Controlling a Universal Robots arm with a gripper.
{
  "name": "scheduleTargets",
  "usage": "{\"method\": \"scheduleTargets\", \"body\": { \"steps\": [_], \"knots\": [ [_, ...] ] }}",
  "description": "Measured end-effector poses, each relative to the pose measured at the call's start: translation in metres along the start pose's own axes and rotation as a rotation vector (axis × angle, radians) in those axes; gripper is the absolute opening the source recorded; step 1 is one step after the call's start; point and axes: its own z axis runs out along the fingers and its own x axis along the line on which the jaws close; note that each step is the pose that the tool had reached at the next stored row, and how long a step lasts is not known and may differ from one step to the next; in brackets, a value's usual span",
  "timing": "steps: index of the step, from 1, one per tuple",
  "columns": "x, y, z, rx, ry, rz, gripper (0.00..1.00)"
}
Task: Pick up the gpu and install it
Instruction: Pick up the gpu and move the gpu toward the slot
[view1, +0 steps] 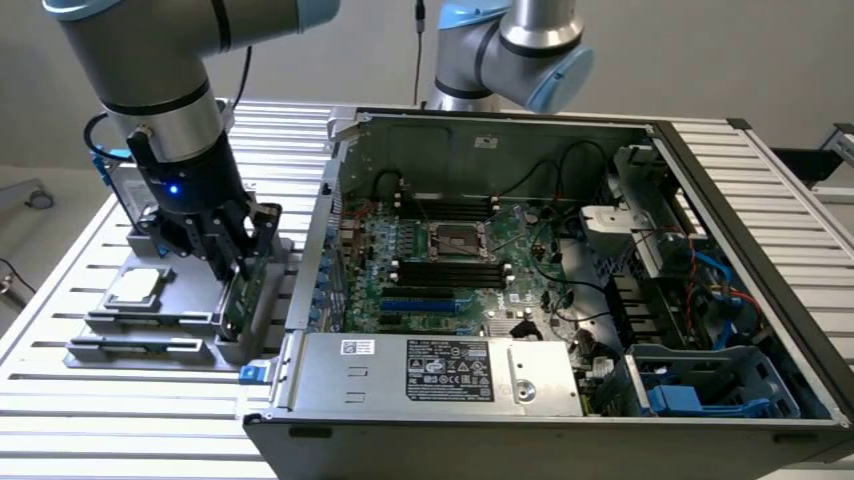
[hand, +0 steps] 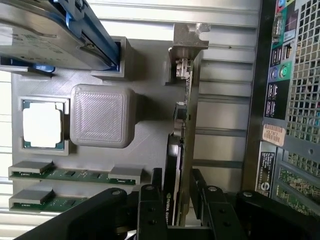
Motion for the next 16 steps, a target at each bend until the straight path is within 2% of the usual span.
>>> {"method": "scheduleTargets", "body": {
  "steps": [6,8,13,16],
  "knots": [
    [0.0017,0.0043,0.0038,-0.0008,-0.0005,0.016,0.36],
    [0.0024,0.0059,0.0051,-0.0008,-0.0023,0.022,0.36],
    [0.0039,0.0079,0.0074,-0.0004,-0.0142,0.029,0.36],
    [0.0051,0.0087,0.0082,-0.0003,-0.0184,0.033,0.36]
  ]
}}
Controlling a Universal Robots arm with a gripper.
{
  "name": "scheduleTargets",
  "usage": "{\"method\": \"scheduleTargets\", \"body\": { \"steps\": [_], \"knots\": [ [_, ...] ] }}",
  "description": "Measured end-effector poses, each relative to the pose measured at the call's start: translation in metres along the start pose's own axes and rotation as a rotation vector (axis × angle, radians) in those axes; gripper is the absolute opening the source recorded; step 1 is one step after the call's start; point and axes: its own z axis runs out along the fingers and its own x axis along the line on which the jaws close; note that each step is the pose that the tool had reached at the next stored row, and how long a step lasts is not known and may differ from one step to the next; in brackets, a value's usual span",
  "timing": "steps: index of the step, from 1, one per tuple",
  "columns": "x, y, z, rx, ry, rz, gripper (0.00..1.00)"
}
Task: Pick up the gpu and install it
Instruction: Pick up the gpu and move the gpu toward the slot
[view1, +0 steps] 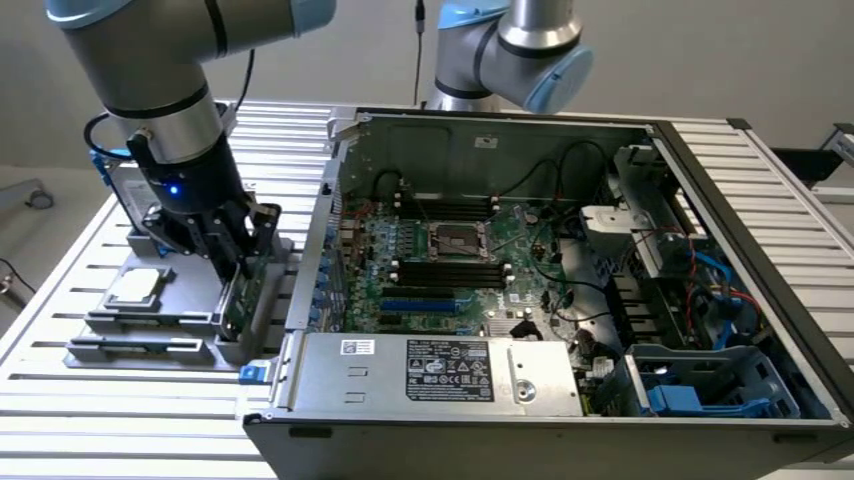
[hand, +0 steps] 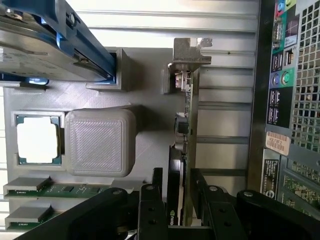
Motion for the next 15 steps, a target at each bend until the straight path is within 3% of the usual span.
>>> {"method": "scheduleTargets", "body": {
  "steps": [6,12,15],
  "knots": [
    [0.0013,0.0005,0.0026,0.0003,-0.0083,0.005,0.36],
    [0.002,0.0006,0.003,0.0005,-0.0101,0.01,0.36],
    [0.002,0.0006,0.003,0.0007,-0.0104,0.013,0.28]
  ]
}}
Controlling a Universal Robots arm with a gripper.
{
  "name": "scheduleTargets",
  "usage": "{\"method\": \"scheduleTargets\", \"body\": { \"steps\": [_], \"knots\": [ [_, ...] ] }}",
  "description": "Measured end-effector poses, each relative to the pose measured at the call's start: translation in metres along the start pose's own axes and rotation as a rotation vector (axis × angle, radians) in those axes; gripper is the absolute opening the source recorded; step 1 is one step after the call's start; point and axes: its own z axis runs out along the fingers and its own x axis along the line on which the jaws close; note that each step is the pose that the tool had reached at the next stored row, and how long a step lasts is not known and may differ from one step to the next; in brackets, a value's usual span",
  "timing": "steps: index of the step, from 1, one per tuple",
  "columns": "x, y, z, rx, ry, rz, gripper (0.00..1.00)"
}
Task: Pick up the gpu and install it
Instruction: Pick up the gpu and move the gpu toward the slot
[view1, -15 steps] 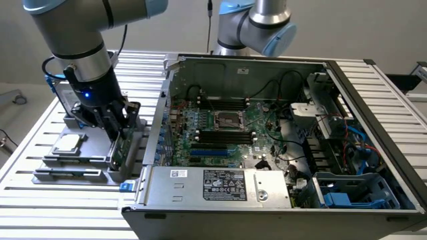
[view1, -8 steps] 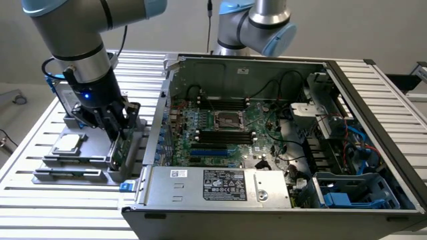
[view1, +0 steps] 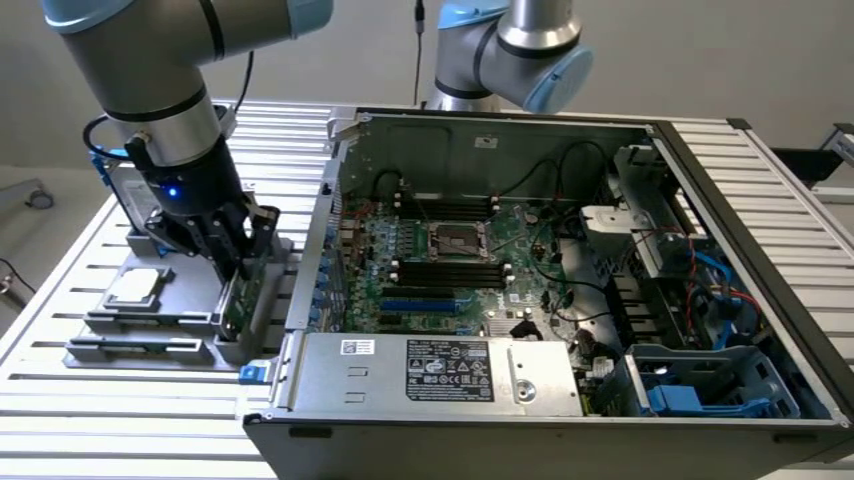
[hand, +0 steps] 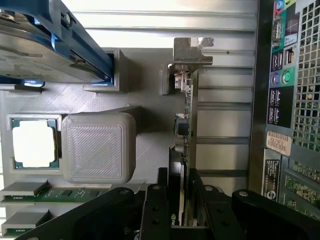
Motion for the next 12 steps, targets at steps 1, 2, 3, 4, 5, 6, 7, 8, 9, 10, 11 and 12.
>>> {"method": "scheduleTargets", "body": {
  "steps": [1,2,3,4,5,6,7,8,9,10,11,12],
  "knots": [
    [0.0,0.0,0.0,0.0,0.0,0.0,0.28],
    [0.0,0.0,0.0,-0.0001,-0.0001,0.0,0.26],
    [0.0,0.0,0.0,-0.0001,-0.0001,0.0,0.26],
    [0.0,0.0,0.0001,-0.0001,-0.0001,0.0,0.26],
    [0.0,0.0,0.0,-0.0001,-0.0001,0.0,0.26],
    [0.0,0.0,0.0,-0.0001,-0.0001,0.0,0.26],
    [0.0,0.0,0.0,-0.0001,-0.0001,0.0,0.26],
    [0.0,0.0,0.0001,-0.0001,-0.0002,0.0,0.26],
    [0.0,0.0,0.0001,-0.0001,-0.0003,0.0,0.26],
    [0.0,0.0,0.0001,-0.0001,-0.0005,0.0,0.26],
    [0.0,0.0,0.0001,-0.0002,-0.0007,0.0,0.26],
    [0.0,0.0,0.0,-0.0004,-0.001,0.0,0.26]
  ]
}}
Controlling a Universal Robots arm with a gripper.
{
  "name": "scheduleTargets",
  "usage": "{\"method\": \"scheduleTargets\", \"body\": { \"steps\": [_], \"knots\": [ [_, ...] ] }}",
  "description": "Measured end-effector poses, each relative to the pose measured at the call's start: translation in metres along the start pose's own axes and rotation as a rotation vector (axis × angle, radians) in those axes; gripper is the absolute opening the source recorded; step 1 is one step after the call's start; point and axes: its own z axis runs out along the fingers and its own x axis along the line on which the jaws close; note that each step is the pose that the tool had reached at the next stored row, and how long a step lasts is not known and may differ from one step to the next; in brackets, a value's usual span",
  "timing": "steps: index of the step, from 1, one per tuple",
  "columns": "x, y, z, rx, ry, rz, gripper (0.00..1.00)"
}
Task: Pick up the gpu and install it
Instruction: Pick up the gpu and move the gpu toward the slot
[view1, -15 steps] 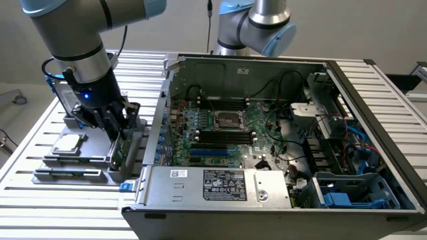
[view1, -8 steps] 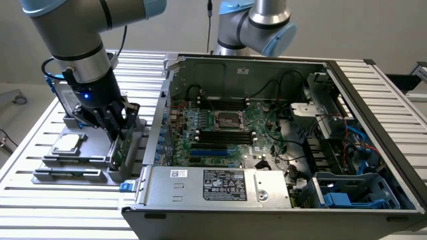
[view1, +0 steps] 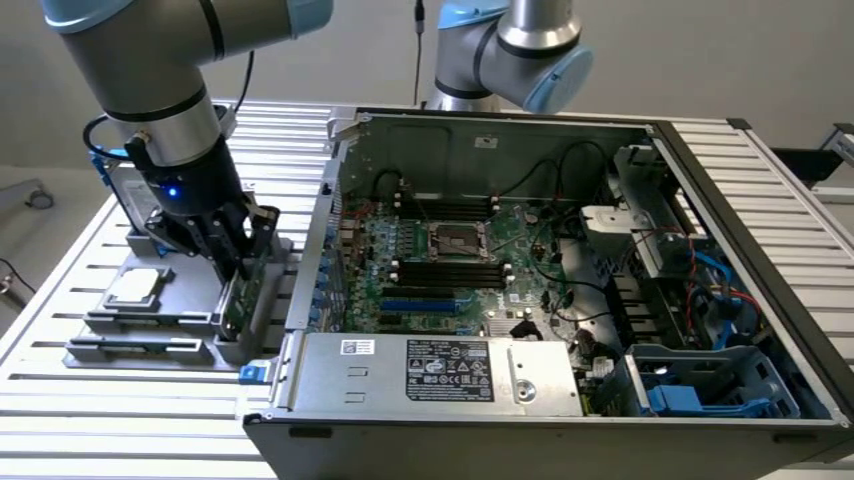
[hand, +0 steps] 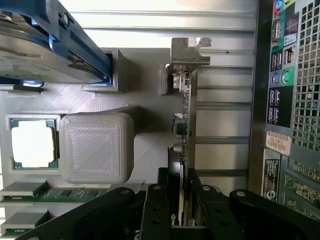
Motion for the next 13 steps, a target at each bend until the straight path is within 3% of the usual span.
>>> {"method": "scheduleTargets", "body": {
  "steps": [7,13],
  "knots": [
    [0.0,0.0,-0.0013,-0.0084,-0.0036,0.0,0.26],
    [-0.0002,0.0,-0.0071,-0.0232,-0.0052,0.001,0.26]
  ]
}}
